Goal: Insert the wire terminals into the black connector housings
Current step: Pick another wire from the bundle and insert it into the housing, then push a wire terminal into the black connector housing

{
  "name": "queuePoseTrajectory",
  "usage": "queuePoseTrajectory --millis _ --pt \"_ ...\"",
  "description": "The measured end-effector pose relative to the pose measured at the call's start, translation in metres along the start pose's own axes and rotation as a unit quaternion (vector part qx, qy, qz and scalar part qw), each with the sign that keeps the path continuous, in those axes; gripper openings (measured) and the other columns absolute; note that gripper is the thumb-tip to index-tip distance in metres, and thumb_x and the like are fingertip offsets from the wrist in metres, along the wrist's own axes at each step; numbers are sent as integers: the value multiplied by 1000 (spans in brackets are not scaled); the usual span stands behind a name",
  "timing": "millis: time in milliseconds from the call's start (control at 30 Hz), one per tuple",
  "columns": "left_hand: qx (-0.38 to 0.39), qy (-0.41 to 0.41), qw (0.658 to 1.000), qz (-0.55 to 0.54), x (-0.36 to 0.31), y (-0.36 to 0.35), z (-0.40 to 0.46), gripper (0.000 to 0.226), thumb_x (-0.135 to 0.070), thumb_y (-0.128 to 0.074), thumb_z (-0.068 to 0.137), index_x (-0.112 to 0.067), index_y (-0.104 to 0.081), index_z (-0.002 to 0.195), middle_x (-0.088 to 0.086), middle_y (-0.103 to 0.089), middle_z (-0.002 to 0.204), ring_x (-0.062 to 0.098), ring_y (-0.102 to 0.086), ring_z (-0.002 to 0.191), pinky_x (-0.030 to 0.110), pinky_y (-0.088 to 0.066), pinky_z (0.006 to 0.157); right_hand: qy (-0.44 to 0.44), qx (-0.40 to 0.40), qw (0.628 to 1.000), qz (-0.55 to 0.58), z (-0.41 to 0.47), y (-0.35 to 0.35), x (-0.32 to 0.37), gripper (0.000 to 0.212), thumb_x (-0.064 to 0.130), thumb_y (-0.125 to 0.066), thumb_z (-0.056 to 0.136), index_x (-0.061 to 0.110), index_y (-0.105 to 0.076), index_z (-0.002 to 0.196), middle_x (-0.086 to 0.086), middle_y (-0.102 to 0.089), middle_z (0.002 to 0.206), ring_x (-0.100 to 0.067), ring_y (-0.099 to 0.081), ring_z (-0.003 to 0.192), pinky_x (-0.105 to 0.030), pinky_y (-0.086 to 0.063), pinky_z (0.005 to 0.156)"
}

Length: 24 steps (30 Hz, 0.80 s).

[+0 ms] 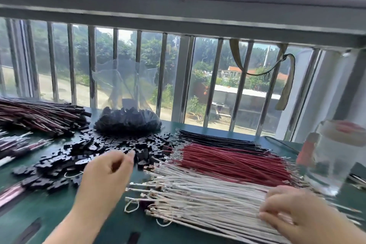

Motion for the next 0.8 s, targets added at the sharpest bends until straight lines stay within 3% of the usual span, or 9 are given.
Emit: queuePoseTrajectory --millis 67,133,233,367,500,600,667,733,800 --pt "-61 -69 976 196 4 10 11 34 -33 -57 89 -20 -55 58 -6 -56 55 13 -53 54 28 -42 50 35 3 999 10 11 -20 32 35 74 -37 76 58 -61 95 35 -56 96 16 -49 96 -13 -42 89" --pt "2 -25 927 374 39 -2 26 26 -42 -53 89 -21 -66 88 3 -66 86 26 -59 84 37 -50 71 52 -4 998 -45 18 -32 46 39 72 -39 78 53 -62 103 32 -59 93 15 -51 89 -13 -43 83" --pt "117 50 843 522 94 -20 35 36 -53 -45 87 -28 -63 105 4 -64 102 26 -56 103 36 -49 87 82 -66 988 -114 14 -30 62 23 65 -57 71 45 -69 75 27 -59 67 11 -55 63 -7 -45 57" --pt "90 7 886 454 89 -28 38 11 -47 -64 74 -38 -65 81 -2 -64 80 25 -60 86 36 -49 76 87 -95 978 -164 14 -36 67 21 42 -82 54 32 -65 59 18 -56 56 -1 -52 51 -16 -45 46" --pt "89 6 895 437 85 -24 35 34 -54 -70 67 -34 -45 57 -6 -49 63 24 -55 73 36 -47 67 85 -134 966 -205 13 -34 74 31 14 -80 38 24 -55 54 11 -51 51 -10 -47 45 -21 -41 41" --pt "25 -15 944 328 65 -10 29 35 -31 -80 69 -29 -45 61 -4 -51 58 26 -56 62 36 -46 60 40 -195 969 -147 7 -15 63 48 2 -77 43 25 -47 73 17 -42 58 -6 -36 48 -17 -36 42" --pt "-22 -27 977 208 46 1 23 32 -23 -80 71 -29 -50 64 -11 -55 56 10 -55 57 28 -40 52 33 -239 969 -44 2 0 53 52 -5 -71 62 29 -54 98 25 -45 71 1 -45 59 -14 -44 54" --pt "6 -19 996 86 29 -5 13 20 -26 -79 71 -32 -61 68 -12 -65 59 5 -61 59 20 -43 51 28 -274 961 23 -1 11 44 65 -9 -61 73 32 -57 124 29 -55 86 0 -56 78 -15 -50 70" --pt "96 -3 995 -14 13 -29 -5 20 -29 -80 67 -40 -69 78 -21 -70 69 3 -65 62 13 -49 53 15 -306 952 -11 -6 24 46 55 2 -64 77 30 -60 124 25 -62 88 -6 -58 78 -21 -51 68"
Point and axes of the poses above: each hand's wrist, its own z-axis towards the middle knuckle, its own y-axis out of the back of the hand, x = y × z, the point moved 10 cm from there along z, towards the middle knuckle
